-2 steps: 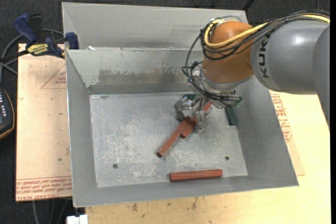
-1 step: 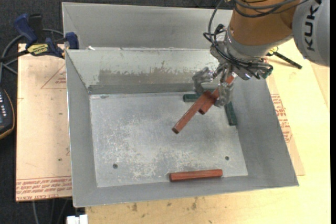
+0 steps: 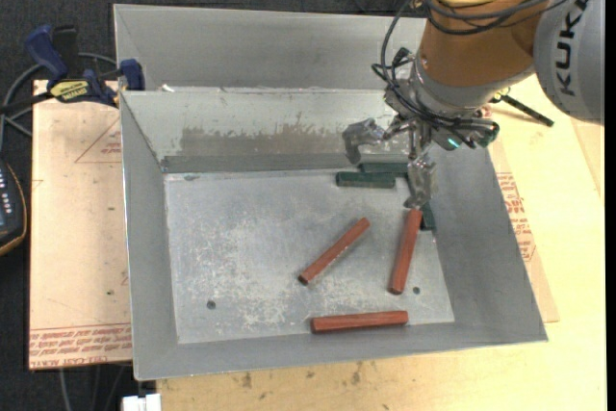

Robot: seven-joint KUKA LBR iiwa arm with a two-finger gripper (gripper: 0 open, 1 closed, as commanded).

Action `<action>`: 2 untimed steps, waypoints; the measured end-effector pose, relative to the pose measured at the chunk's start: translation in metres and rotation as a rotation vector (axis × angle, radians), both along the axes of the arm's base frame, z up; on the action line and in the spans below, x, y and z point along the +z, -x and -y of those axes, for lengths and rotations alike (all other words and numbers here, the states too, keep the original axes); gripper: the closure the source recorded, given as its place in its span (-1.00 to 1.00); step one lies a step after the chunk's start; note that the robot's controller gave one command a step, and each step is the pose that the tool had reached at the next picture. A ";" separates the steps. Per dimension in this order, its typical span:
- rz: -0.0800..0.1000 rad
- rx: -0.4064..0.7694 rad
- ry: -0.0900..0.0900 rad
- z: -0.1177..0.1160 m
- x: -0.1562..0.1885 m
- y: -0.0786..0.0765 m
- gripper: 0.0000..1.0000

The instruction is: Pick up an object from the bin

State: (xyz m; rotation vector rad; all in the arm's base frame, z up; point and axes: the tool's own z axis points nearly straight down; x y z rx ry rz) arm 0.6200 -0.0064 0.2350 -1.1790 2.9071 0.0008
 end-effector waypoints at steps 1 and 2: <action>-0.010 -0.006 -0.002 -0.058 -0.104 0.007 -1.00; -0.009 0.082 0.002 -0.014 -0.165 0.027 -1.00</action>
Offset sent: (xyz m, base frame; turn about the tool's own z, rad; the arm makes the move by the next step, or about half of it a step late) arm -0.0052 0.0533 -0.0984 0.0111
